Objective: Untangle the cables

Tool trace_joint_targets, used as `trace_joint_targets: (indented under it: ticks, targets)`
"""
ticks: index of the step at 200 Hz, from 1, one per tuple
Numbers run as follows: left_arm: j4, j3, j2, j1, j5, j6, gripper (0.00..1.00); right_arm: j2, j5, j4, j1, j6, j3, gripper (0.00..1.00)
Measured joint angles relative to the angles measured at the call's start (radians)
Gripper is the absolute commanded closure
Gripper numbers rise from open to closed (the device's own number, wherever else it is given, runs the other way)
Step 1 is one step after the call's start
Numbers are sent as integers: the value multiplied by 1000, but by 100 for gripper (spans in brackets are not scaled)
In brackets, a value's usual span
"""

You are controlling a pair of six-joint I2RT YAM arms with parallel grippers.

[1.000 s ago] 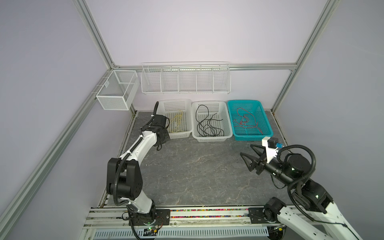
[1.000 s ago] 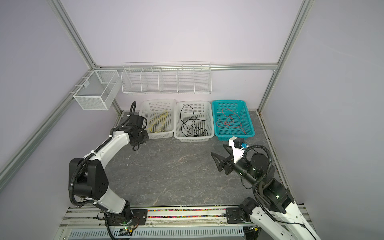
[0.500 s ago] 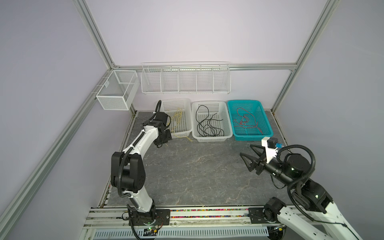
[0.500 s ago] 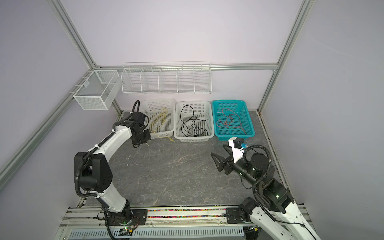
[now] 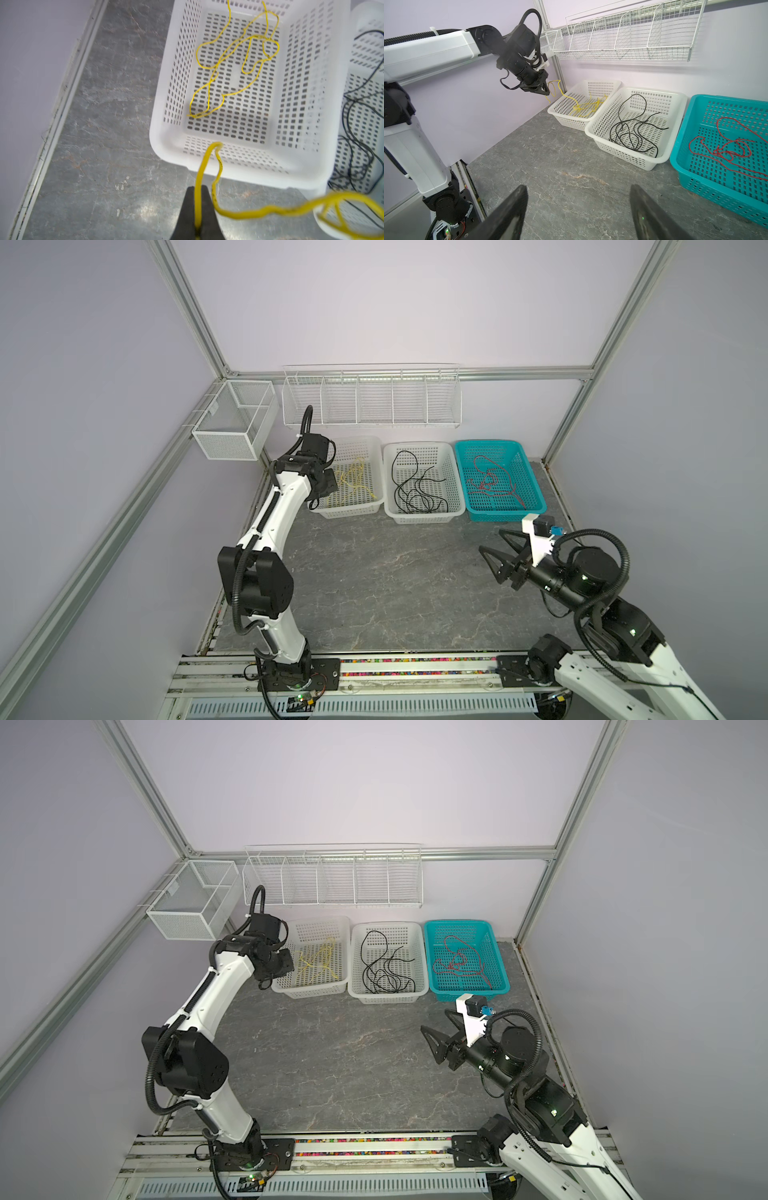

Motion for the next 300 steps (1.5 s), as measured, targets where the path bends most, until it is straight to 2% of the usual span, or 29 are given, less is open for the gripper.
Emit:
trace_joint_targets:
  ticks: [88,108,127,143,151,164,184,224,245,264,282,300]
  targets:
    - [-165,571,526,8,-106,-6,100,11,-6,0,0,0,0,20]
    - [-189,594,553,8,-113,-4,78,19,-6,0,0,0,0,20]
    - [-212,600,543,8,-105,7,56,30,-1,-2,0,2,0,12]
    - [-216,587,510,5,-93,10,27,43,19,-9,0,7,2,5]
    - [-206,555,467,1,-88,23,21,51,29,-10,0,13,4,0]
    - [-196,489,385,-10,-79,25,18,68,50,-15,0,15,10,11]
    - [-136,323,193,-29,-49,32,0,91,95,-34,0,29,23,12]
    - [98,-148,-231,-35,0,58,1,113,320,-68,0,39,28,12]
    - [246,-422,-406,-34,-2,68,1,148,496,-62,-2,48,13,12]
    - [384,-651,-531,-34,0,72,1,223,607,-60,-16,45,12,11]
    - [491,-821,-621,-34,-1,79,1,306,643,-53,-63,10,12,11]
    - [578,-938,-682,-34,-20,83,1,375,616,-51,-153,7,11,11]
